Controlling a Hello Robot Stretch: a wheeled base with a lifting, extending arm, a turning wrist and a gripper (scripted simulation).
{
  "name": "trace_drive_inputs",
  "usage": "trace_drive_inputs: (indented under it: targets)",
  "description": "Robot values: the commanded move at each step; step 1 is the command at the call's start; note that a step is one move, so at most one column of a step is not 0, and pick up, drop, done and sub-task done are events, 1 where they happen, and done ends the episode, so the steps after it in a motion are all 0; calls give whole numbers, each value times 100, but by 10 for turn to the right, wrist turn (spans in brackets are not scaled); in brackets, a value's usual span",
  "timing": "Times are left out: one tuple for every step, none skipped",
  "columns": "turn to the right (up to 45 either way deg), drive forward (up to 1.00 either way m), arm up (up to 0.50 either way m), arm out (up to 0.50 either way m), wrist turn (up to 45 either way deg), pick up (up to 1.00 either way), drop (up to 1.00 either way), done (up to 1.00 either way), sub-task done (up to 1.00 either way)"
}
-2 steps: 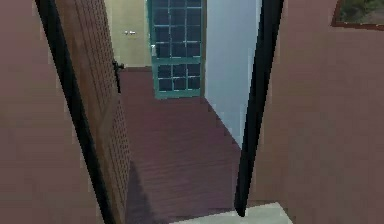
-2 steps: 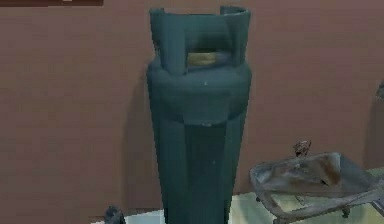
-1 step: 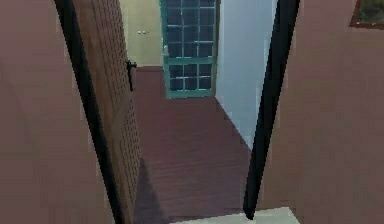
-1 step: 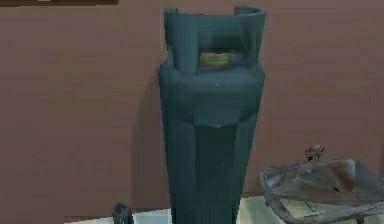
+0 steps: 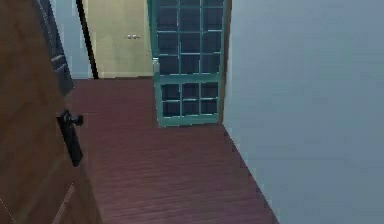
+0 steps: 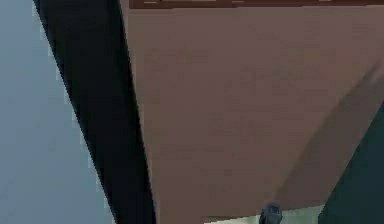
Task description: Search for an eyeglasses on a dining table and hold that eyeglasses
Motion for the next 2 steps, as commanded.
trace_drive_inputs:
  targets:
    - [0,100,0,0,0,0,0,0,0]
    - [-60,0,0,0,0,0,0,0,0]
